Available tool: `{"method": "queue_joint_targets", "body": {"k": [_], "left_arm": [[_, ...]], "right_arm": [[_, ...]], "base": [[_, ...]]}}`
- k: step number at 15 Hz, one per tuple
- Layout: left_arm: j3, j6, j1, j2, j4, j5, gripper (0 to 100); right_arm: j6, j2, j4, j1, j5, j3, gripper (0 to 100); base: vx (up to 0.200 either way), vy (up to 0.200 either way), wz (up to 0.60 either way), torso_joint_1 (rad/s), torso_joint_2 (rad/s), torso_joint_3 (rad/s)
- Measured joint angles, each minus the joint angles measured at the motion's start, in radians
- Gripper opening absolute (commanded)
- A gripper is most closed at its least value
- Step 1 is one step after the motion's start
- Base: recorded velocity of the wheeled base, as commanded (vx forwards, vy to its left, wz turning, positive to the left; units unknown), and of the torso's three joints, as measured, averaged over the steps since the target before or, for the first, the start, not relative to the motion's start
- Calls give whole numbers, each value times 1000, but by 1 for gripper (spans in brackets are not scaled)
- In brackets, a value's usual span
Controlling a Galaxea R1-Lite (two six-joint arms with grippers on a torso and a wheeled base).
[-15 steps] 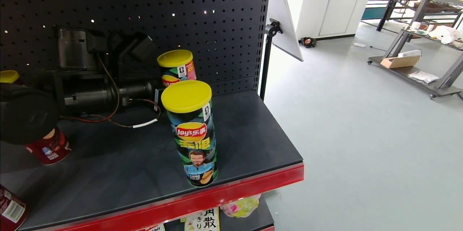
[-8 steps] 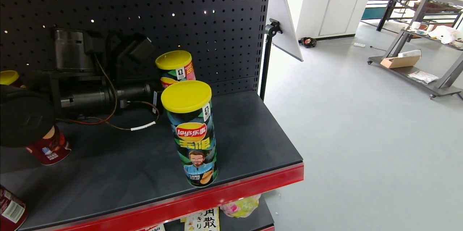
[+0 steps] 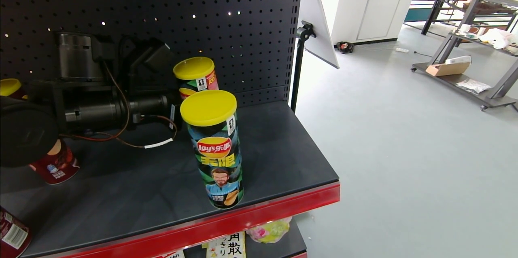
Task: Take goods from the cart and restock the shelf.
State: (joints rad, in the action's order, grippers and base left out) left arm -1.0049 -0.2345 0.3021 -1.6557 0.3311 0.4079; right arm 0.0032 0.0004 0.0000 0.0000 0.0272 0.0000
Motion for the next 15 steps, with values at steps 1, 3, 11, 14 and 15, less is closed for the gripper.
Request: {"method": "queue_joint_targets", "body": {"k": [1, 3, 11, 14, 15], "left_arm": [[1, -1, 4, 0, -1, 0, 100], [1, 0, 7, 1, -3, 0, 100], [73, 2, -2, 59, 0, -23, 100], [142, 9, -13, 142, -13, -87, 100], [157, 10, -14, 176, -42, -103, 100]], "right_arm": [[0, 0, 0, 0, 0, 0, 100], [0, 0, 0, 0, 0, 0, 100], [0, 0, 0, 0, 0, 0, 100], [0, 0, 0, 0, 0, 0, 100], [0, 0, 0, 0, 0, 0, 100]], "base": [[0, 0, 0, 0, 0, 0], [0, 0, 0, 0, 0, 0], [0, 0, 0, 0, 0, 0], [0, 0, 0, 0, 0, 0], [0, 0, 0, 0, 0, 0]]}}
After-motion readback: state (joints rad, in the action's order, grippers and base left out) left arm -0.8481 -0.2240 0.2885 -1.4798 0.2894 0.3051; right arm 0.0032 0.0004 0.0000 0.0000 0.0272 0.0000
